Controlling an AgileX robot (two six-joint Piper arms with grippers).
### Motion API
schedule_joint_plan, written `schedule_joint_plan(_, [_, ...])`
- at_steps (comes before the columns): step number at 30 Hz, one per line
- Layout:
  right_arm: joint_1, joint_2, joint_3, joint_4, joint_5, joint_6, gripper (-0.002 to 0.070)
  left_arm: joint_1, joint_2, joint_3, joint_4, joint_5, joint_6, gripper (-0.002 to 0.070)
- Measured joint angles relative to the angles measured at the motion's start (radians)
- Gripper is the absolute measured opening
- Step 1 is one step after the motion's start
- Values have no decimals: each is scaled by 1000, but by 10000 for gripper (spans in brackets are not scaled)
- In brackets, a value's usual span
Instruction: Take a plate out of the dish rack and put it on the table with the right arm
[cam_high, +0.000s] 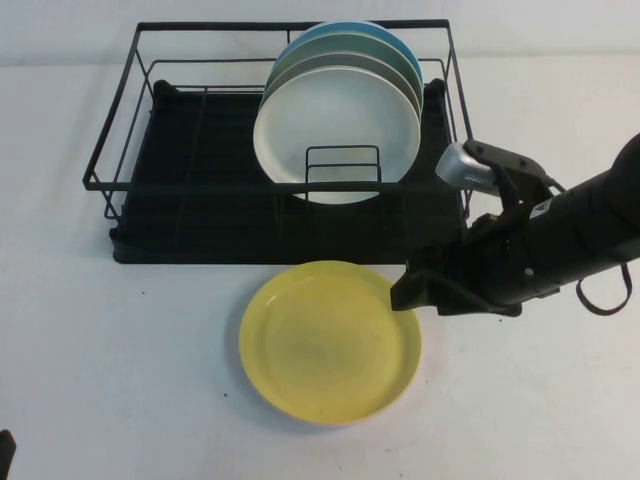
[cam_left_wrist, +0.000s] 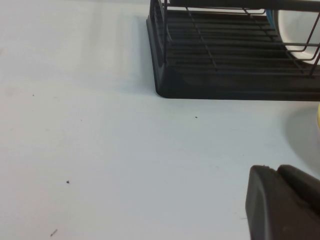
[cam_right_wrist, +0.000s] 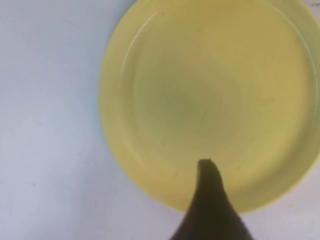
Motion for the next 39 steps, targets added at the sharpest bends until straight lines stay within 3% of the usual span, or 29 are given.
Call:
schedule_joint_plan(5, [0,-84,0,-99,23,55,380,0,0,0,0,0,0,-4])
schedule_joint_plan(8, [0,-176,2,-217,39,100,266,0,0,0,0,0,0,-4])
schedule_joint_plan(10, [0,-257,2,-303,76,127,134,0,0,0,0,0,0,-4])
schedule_joint_plan(12, [0,-331,4,-353,116,142,53,0,0,0,0,0,0,-4])
schedule_joint_plan(15, [0,-448,4,-399,174,150,4,0,0,0,0,0,0,-4])
schedule_joint_plan(32, [0,-917,243,-501,348,132,-18,0,0,0,0,0,0,-4])
schedule_joint_plan(39, [-2,-1016,493,-606,127,91,-18,0,0,0,0,0,0,-4])
